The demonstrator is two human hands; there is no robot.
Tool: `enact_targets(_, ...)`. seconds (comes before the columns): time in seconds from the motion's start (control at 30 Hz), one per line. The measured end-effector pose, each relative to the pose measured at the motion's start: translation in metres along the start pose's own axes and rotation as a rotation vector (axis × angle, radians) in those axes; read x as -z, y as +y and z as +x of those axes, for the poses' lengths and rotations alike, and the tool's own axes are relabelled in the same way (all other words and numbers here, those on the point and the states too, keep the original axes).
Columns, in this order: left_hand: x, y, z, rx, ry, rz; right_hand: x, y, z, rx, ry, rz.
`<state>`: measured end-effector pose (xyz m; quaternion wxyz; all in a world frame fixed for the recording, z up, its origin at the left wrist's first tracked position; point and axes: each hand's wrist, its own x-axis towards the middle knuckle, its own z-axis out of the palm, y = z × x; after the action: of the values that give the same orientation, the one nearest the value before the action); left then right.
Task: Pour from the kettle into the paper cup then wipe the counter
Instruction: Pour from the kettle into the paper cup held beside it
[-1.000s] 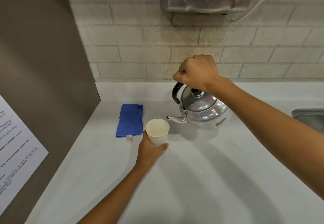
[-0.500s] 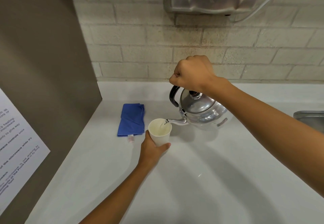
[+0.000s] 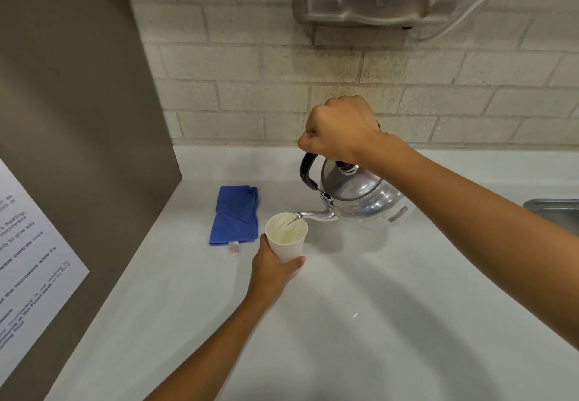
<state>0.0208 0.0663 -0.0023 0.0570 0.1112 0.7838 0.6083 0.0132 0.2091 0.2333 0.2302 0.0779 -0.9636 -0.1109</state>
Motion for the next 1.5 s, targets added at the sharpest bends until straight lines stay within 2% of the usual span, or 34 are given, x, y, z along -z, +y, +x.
enact_targets(1.5,0.0,-0.005,0.002,-0.003,-0.011,-0.019,0.013,0.007,0.001,0.047,-0.007,-0.093)
